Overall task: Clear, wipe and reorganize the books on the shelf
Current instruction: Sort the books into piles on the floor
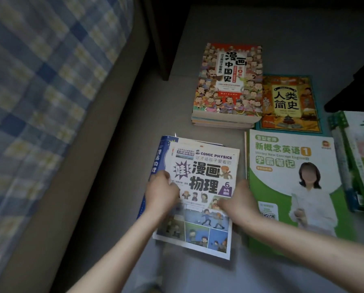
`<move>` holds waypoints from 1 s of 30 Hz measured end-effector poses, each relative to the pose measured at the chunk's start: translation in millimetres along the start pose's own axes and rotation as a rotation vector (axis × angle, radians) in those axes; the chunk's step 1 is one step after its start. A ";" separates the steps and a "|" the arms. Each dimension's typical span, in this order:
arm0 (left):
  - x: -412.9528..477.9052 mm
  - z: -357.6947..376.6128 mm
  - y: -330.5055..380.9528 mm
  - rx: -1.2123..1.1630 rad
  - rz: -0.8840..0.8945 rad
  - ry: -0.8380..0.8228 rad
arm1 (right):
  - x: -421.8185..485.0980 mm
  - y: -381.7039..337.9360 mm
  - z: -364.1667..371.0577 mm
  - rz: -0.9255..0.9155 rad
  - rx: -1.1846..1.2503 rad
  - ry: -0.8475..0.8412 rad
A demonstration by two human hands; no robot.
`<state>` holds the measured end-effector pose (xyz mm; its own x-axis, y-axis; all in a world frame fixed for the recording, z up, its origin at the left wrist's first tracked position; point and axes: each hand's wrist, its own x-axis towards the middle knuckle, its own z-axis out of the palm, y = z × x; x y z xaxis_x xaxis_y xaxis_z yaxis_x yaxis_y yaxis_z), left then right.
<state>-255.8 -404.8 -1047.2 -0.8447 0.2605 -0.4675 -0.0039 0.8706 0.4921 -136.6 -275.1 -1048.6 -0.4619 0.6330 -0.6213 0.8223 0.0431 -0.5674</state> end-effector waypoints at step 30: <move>-26.9 13.2 -49.2 0.490 0.337 -0.185 | 1.4 56.7 -126.9 0.075 0.353 -0.238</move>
<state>-225.8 -449.2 -1068.6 -0.6498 0.5839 -0.4867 0.5296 0.8070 0.2612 -48.4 -173.7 -1013.1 -0.5028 0.4267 -0.7518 0.7117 -0.2892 -0.6402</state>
